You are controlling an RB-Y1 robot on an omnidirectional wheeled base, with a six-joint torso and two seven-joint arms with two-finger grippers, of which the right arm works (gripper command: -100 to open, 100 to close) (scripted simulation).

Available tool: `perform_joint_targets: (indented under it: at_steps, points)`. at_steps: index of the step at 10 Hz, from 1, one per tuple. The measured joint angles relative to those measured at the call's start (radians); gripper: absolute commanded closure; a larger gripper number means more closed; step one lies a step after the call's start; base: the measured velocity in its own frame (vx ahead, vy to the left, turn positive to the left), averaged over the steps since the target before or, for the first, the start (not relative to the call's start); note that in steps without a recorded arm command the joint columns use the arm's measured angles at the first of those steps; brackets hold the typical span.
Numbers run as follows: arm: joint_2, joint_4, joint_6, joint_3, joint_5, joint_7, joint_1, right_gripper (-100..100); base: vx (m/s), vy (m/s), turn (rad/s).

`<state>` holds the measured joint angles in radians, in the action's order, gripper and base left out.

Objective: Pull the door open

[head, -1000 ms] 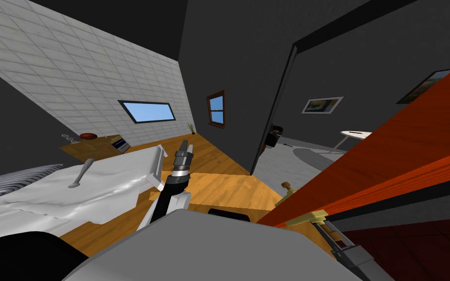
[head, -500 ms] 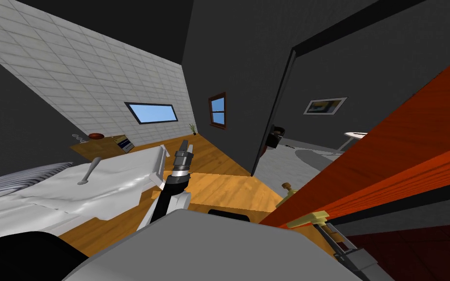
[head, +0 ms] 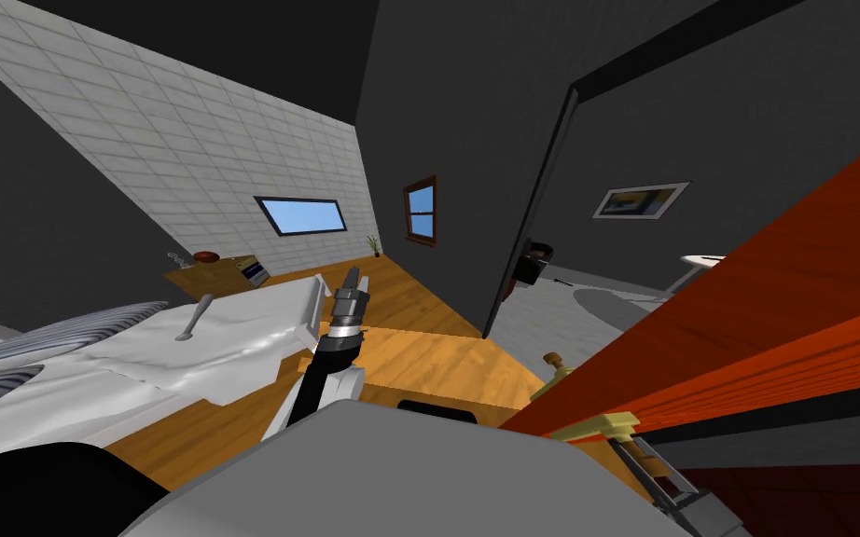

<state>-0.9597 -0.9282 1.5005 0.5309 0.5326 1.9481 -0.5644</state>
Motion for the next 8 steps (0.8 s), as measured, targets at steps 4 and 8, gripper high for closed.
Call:
perform_joint_targets:
  at_steps: [4, 8]
  points:
    - [0.011, 0.045, 0.074, 0.018, -0.024, 0.007, -0.009, 100, -0.043, -0.022, 0.057]
    - [0.024, 0.113, 0.133, 0.033, -0.041, 0.025, 0.003, 100, -0.056, -0.047, 0.036]
